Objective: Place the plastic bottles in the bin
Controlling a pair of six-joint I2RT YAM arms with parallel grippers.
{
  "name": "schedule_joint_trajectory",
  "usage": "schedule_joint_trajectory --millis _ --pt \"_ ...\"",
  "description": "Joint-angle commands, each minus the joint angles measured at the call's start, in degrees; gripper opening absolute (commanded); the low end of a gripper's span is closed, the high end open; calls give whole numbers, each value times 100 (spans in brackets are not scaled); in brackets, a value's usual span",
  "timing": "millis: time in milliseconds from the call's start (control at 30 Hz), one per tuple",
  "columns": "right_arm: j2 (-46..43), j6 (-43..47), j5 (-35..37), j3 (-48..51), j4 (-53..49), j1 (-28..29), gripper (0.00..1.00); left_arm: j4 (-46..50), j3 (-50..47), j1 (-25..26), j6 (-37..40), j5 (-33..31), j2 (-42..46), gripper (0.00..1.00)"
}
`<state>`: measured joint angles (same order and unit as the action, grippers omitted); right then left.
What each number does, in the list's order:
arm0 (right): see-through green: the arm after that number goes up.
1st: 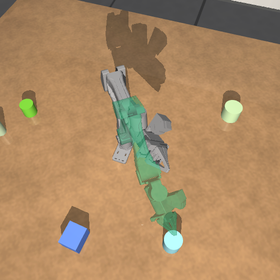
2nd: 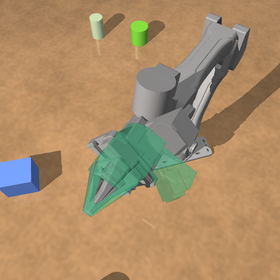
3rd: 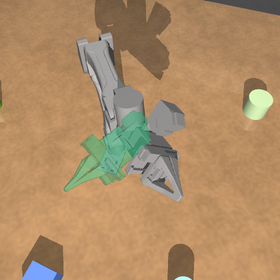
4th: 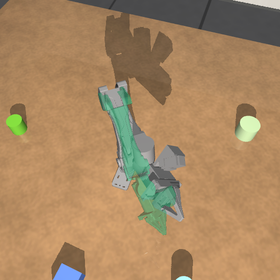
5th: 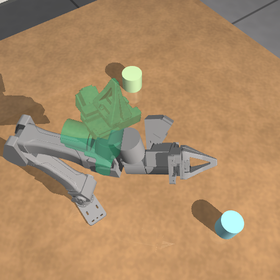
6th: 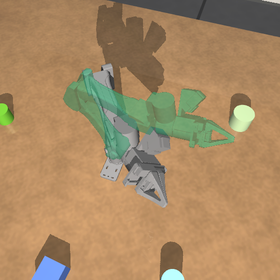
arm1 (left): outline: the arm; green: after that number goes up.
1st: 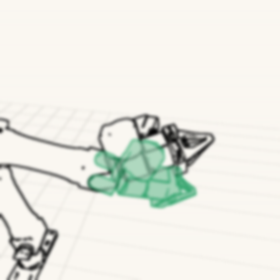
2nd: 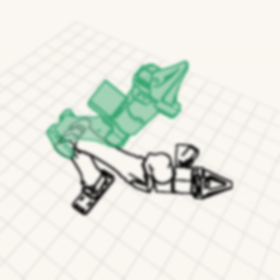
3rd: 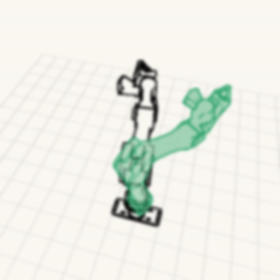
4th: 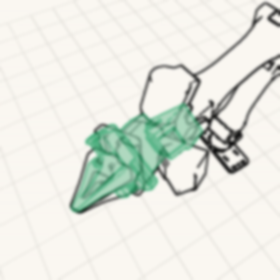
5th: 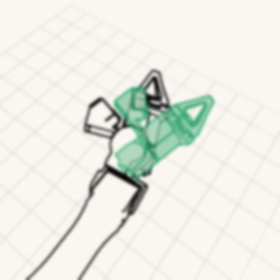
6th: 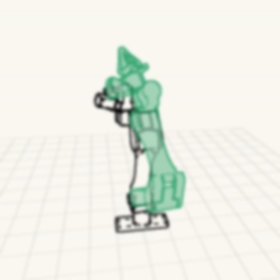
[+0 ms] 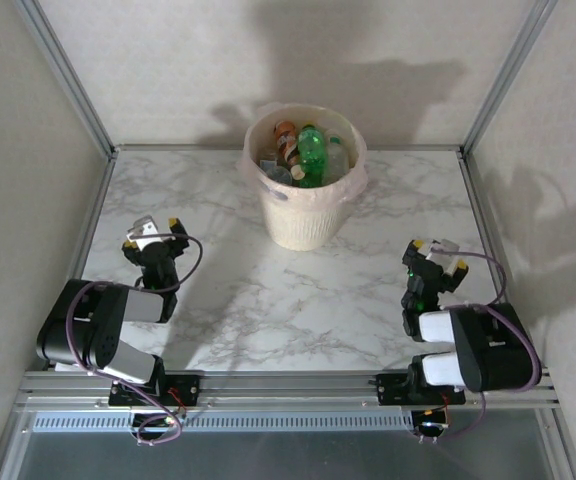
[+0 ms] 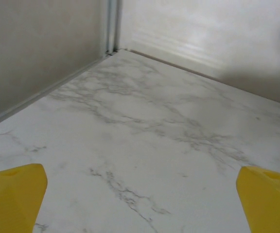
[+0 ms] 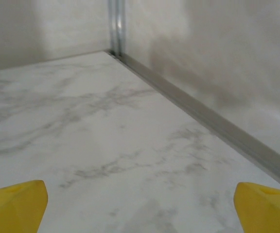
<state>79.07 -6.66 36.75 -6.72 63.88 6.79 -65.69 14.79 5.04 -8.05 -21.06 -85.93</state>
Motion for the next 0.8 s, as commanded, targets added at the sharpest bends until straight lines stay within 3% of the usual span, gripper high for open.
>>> schedule_joint_trajectory --millis 0,33,67,133,167,767 --pt "620 346 -2015 0 1876 -355 99 -1420 -394 -125 225 730 -308 99" --pt "806 444 -2385 -210 1492 -357 99 -1044 -325 -126 174 711 -194 99" --pt "1163 620 -2456 -274 2010 -340 99 -1195 -359 -126 185 704 -236 99" --pt "917 274 -2550 -488 1078 -544 99 -1100 -347 -141 165 724 -200 99" --pt "1004 302 -2585 -398 1457 -574 99 -1200 -358 -151 172 723 -241 99" --pt "970 384 -2479 -456 1269 -481 99 -1089 -301 -46 287 608 -244 99"
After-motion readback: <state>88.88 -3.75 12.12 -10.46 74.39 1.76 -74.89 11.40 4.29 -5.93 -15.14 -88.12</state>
